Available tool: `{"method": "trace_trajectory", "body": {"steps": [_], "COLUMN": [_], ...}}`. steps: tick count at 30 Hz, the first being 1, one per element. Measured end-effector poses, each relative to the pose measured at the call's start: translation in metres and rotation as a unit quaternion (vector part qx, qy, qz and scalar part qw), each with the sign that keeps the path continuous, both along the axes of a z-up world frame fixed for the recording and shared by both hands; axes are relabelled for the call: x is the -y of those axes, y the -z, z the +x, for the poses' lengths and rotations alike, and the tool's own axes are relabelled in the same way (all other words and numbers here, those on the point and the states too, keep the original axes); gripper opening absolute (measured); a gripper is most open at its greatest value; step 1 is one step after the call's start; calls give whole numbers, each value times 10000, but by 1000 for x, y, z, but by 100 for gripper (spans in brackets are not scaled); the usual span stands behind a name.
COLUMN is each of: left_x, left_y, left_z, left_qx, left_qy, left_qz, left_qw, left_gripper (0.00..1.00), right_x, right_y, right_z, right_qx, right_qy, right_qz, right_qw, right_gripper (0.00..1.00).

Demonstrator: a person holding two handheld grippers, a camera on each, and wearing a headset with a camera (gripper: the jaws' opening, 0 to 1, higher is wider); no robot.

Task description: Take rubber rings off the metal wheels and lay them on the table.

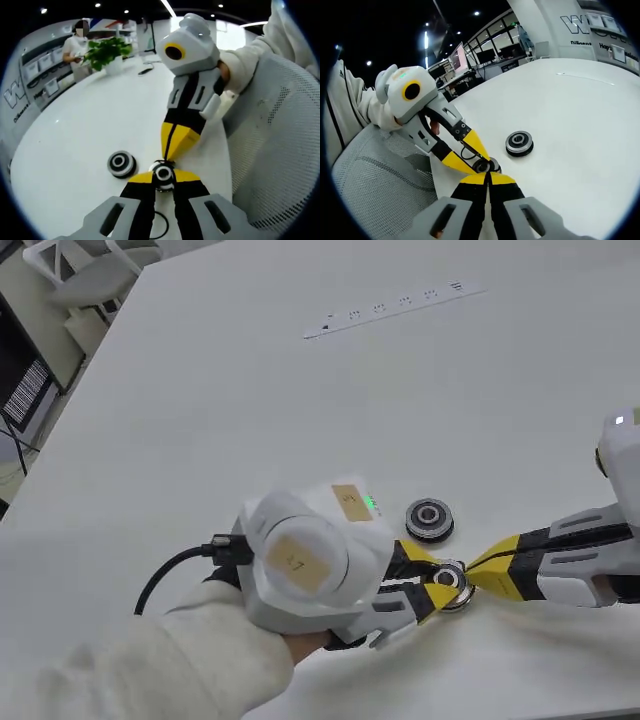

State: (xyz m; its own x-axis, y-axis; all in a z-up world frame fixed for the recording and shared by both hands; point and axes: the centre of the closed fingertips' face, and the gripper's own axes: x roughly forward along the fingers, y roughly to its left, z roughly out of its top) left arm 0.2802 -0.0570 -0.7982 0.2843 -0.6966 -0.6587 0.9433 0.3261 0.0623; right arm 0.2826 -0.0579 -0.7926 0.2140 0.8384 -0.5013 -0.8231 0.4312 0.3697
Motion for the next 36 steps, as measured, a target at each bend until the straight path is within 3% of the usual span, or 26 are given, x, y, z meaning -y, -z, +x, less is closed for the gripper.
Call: {"method": "trace_trajectory", "body": {"steps": [14, 36], "left_x": [0, 0], "left_y": [0, 0], "left_z": [0, 0], "left_qx": [4, 3], "left_qy": [1, -13], "left_qz": [-7, -6], "left_qw": [10000, 10000], "left_gripper": [14, 14], "right_x": [-4, -8], "right_y": [-2, -6], "right_z": [-3, -5], "right_qx": [274, 364], "right_qy": [-194, -335], "right_qz": [-198, -137], "right_qw": [9992, 9987], "right_gripper": [0, 0]}}
